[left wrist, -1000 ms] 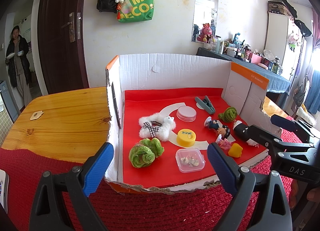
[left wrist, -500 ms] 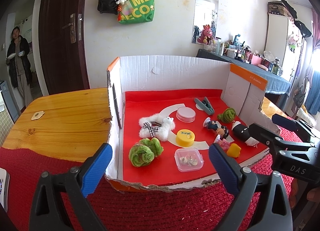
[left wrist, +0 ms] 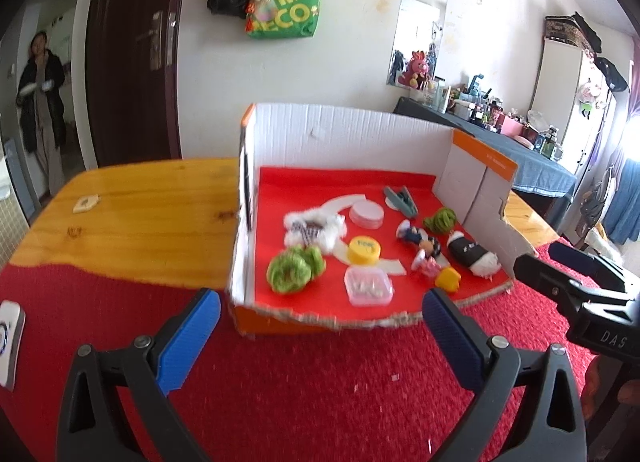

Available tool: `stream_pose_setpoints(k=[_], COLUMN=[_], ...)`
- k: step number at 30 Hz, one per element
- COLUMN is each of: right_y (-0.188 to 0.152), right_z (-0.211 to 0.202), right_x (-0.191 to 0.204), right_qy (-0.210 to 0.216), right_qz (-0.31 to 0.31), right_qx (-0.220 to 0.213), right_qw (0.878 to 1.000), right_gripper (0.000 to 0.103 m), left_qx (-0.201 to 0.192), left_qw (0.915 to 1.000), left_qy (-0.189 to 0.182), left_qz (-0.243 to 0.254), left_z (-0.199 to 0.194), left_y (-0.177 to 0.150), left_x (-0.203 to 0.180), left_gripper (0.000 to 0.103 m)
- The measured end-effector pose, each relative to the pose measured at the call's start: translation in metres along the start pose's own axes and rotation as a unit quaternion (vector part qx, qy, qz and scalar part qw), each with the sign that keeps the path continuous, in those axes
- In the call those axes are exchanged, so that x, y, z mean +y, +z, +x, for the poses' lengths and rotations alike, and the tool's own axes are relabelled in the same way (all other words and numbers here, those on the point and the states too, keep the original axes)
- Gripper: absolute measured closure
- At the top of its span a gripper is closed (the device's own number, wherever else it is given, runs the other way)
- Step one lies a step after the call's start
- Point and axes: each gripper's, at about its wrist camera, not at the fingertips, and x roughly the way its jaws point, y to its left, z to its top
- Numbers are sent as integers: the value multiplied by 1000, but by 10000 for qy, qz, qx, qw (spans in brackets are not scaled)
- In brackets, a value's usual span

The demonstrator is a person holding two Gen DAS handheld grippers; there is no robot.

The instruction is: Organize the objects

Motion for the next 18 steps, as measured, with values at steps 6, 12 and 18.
stream_pose_setpoints(k=[6,12,18], right_y=[-24,-39,-45], right_z=[3,13,24], right_x=[7,12,11], right_qy=[-79,-183,-390], right_qz=[-121,-139,-176], right_qx=[410,787,1061], right_qw=[9991,9966,9934], right_gripper=[6,6,6], left_qx=[411,746,1136], left_qw=[9989,9970,9931], left_qy=[-49,2,98], left_qz=[-206,-224,-266], left_z=[-2,5,14], left_y=[-17,-33,-42], left_x=[6,5,5], left_gripper=[0,0,0])
